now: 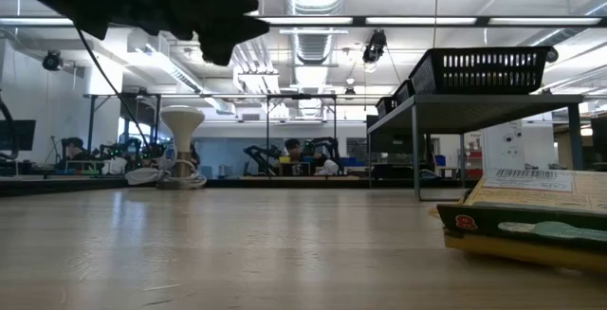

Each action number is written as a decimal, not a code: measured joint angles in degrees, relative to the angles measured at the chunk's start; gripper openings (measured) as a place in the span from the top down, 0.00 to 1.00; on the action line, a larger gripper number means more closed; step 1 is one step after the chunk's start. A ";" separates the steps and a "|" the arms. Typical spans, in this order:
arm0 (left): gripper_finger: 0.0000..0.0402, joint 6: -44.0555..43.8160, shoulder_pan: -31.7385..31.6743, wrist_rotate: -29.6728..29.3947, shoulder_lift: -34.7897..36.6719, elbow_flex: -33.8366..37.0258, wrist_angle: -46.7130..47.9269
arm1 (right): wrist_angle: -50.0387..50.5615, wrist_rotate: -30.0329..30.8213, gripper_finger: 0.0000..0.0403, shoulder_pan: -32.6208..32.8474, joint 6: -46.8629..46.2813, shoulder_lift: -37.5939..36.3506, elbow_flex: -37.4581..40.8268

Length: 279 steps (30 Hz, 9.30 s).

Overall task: Pick & Place Office Desk Supplies
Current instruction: Put the blue spring keychain into the middle black bin on the shelf, then put the yellow rubber band into the bottom black bin on the shelf

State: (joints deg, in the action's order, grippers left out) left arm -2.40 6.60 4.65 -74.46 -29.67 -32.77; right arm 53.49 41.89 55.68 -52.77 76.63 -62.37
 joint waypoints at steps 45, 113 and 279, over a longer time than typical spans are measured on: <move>0.50 -1.88 5.74 2.41 -31.54 -11.61 -12.41 | -22.09 -10.28 0.79 8.85 -39.76 23.11 14.93; 0.50 -3.91 6.75 0.87 -31.49 -11.56 -11.06 | -11.05 -13.72 0.97 -77.66 39.13 -11.98 5.79; 0.50 -6.66 6.86 -2.34 -31.49 -11.56 -7.67 | 5.17 14.60 0.98 -35.34 20.17 -16.85 4.04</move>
State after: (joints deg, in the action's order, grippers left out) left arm -9.06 13.45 2.31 -105.95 -41.23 -40.45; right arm 58.66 56.49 20.34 -32.60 59.78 -58.33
